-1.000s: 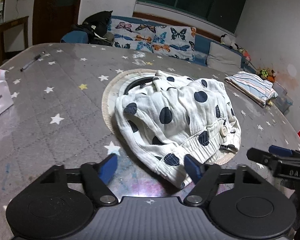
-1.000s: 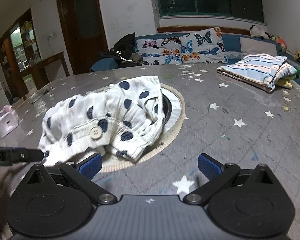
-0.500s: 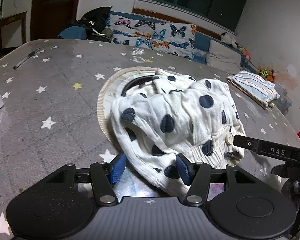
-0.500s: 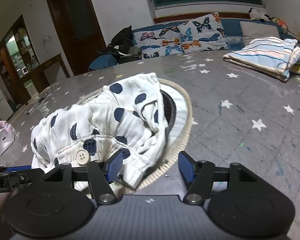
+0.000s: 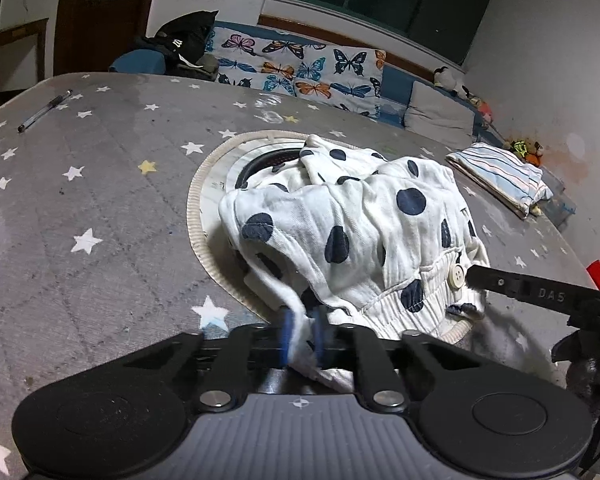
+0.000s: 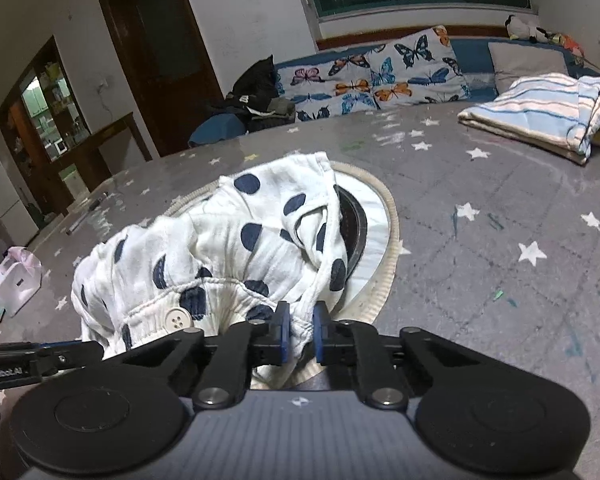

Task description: Fold clothes

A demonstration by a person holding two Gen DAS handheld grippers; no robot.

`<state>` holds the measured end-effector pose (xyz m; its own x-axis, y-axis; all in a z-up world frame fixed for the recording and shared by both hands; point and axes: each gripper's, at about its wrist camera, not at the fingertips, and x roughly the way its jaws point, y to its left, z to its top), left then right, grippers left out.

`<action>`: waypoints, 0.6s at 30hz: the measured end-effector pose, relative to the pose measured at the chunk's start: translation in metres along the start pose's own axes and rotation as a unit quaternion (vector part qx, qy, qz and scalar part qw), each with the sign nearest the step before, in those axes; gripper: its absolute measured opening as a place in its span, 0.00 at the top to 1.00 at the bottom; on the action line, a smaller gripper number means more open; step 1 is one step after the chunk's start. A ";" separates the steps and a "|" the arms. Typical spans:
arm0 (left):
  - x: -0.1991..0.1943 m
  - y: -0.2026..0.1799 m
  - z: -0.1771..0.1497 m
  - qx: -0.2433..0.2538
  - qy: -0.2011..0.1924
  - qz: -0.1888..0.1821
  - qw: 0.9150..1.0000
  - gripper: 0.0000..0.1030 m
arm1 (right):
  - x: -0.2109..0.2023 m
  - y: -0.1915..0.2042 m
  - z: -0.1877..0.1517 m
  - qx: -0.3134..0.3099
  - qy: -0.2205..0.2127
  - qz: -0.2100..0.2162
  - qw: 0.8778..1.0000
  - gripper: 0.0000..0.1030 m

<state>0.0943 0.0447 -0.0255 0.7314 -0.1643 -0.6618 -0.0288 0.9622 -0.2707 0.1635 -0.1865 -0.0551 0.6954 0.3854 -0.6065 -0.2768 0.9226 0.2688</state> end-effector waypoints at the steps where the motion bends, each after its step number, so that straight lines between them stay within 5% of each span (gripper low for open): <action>1: -0.002 0.000 0.001 0.000 -0.002 -0.002 1.000 0.96 | -0.004 0.000 0.000 -0.001 -0.003 0.001 1.000 0.91; 18: -0.077 0.021 -0.005 0.003 -0.012 -0.064 0.998 0.99 | -0.104 0.002 -0.010 -0.025 -0.030 0.057 0.998 0.92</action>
<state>0.0341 0.0763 0.0165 0.7446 -0.2815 -0.6053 0.0700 0.9347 -0.3485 0.0837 -0.2242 0.0014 0.6952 0.4872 -0.5286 -0.3873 0.8733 0.2955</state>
